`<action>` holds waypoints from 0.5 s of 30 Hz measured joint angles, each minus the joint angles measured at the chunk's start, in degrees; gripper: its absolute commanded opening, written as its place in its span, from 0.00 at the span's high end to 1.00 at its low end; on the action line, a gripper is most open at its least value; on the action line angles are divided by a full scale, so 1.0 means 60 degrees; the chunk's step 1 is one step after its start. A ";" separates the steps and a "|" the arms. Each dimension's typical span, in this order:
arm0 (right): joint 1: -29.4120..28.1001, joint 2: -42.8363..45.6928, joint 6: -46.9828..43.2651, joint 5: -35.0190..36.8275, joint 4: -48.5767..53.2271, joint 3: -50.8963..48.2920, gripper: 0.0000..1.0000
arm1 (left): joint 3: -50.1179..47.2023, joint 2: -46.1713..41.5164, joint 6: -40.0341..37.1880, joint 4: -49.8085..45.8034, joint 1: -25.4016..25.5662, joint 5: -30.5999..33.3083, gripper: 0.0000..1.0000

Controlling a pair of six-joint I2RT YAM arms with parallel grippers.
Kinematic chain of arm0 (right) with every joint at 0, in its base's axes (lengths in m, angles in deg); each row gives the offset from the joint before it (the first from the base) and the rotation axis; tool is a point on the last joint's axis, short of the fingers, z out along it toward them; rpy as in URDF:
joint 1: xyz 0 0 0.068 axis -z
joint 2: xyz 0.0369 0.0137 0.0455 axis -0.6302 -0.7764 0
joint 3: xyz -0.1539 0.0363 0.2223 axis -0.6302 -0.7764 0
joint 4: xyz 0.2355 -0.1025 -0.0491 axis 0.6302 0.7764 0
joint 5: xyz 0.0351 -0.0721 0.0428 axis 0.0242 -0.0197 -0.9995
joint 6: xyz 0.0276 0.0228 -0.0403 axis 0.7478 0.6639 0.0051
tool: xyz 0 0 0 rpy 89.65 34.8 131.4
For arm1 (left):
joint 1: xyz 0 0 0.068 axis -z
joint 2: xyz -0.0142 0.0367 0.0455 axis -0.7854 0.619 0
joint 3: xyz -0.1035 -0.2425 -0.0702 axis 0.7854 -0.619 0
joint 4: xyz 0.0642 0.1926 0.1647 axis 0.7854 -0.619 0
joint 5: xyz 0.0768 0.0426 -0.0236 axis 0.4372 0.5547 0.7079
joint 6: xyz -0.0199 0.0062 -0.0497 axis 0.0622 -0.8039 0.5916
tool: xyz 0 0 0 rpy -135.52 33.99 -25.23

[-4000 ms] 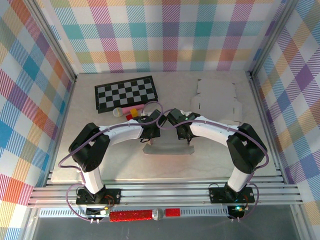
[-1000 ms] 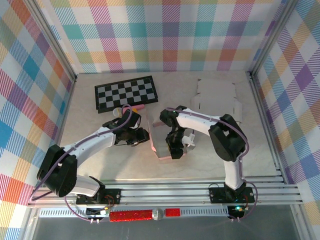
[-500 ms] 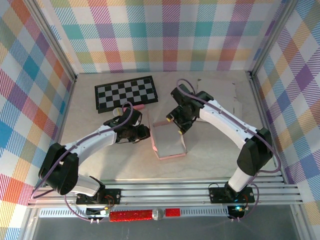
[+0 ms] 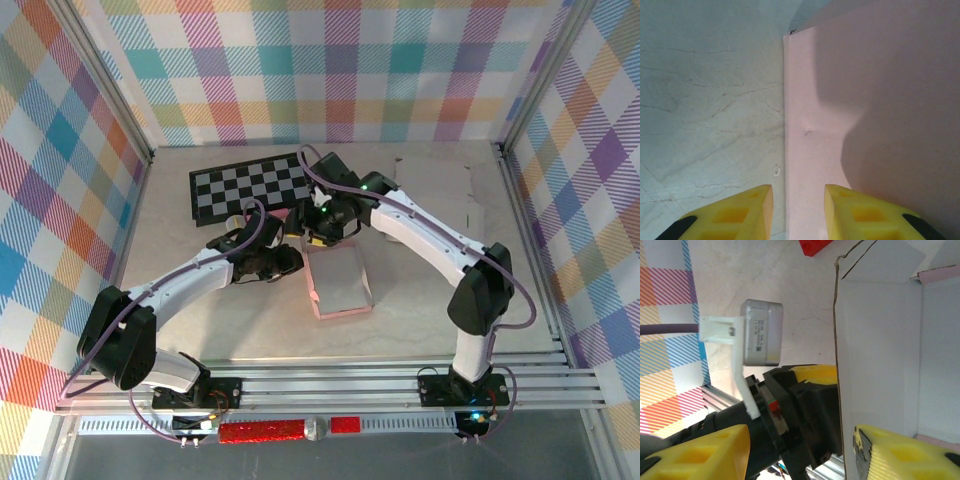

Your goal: Fold the paper box

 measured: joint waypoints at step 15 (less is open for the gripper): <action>0.0000 -0.0652 -0.0109 0.0200 0.0798 0.0470 0.94 | 0.0313 0.0000 -0.0076 -0.0171 0.0018 0.0182 0.65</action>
